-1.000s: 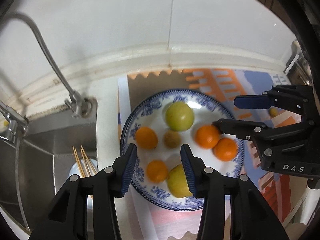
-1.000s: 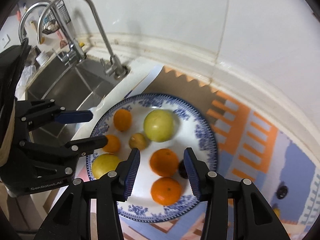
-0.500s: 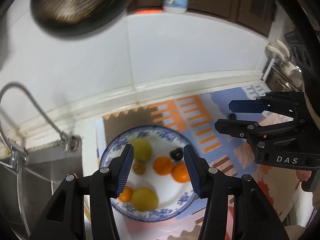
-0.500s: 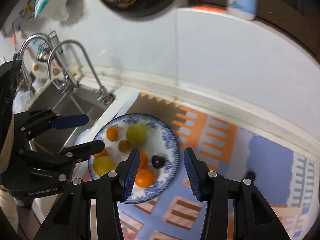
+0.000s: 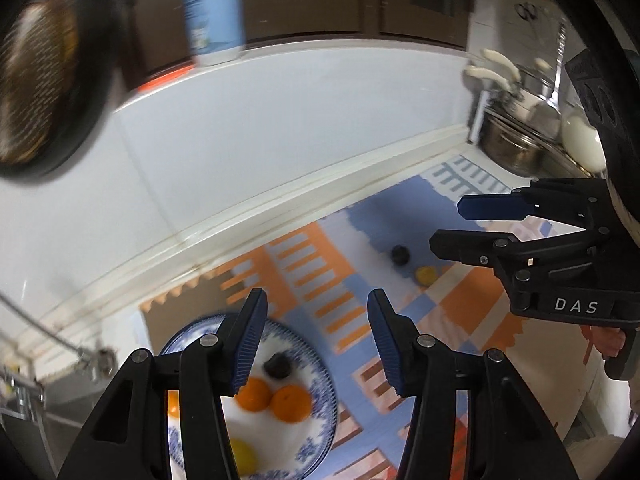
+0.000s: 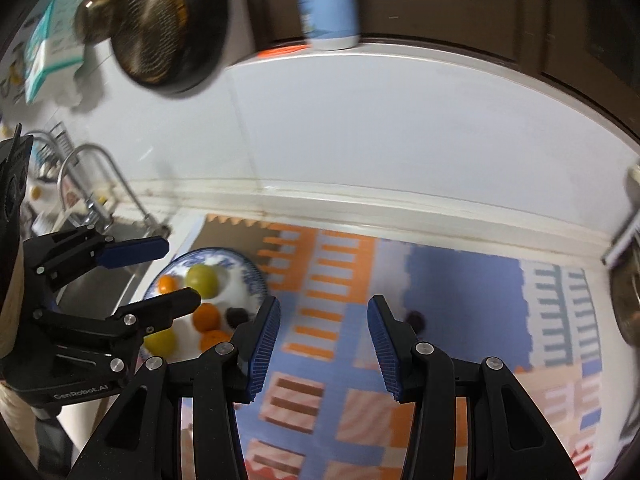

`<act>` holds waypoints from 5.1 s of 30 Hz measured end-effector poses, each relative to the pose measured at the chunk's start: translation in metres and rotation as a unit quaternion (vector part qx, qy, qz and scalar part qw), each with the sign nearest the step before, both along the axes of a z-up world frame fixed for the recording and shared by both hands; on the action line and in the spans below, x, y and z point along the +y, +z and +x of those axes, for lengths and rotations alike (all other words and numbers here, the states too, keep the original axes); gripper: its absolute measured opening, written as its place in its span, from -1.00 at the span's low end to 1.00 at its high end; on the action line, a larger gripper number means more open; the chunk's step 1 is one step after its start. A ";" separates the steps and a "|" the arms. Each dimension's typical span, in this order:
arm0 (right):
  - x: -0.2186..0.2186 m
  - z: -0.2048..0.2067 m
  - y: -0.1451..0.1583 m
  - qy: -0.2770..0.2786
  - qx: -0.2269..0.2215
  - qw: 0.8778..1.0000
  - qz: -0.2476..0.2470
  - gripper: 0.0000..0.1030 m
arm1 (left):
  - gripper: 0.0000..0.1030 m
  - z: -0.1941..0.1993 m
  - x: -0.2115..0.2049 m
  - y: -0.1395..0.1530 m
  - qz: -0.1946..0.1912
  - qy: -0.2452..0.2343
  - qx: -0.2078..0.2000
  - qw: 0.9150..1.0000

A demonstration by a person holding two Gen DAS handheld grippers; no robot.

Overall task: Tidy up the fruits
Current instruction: 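Move both open tools back toward the dark plum and yellow fruit, then grasp the dark plum with the left tool while the right tool grasps the small yellow fruit, then carry both held fruits over the plate, then lower both fruits onto the plate and open both tools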

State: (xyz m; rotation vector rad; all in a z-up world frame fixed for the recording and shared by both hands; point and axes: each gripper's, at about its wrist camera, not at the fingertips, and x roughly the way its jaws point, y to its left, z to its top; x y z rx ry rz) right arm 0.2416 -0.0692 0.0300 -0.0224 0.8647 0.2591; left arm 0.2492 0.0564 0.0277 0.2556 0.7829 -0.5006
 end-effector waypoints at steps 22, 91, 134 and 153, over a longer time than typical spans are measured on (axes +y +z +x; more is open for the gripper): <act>-0.067 -0.015 -0.069 -0.098 0.032 0.995 -0.004 -0.10 | 0.01 0.036 -0.096 -0.062 0.097 -0.204 0.008 0.974; -0.087 -0.021 -0.095 -0.121 0.000 0.990 0.069 -0.44 | -0.47 0.031 -0.105 -0.076 0.039 -0.172 0.063 0.982; 0.082 -0.069 -0.064 0.101 -0.034 0.992 0.066 -0.44 | -0.47 -0.117 0.110 -0.061 -0.072 0.207 -0.001 0.976; 0.134 -0.053 -0.101 0.147 0.022 0.987 0.059 -0.44 | -0.47 -0.074 0.137 -0.080 -0.057 0.192 0.018 0.979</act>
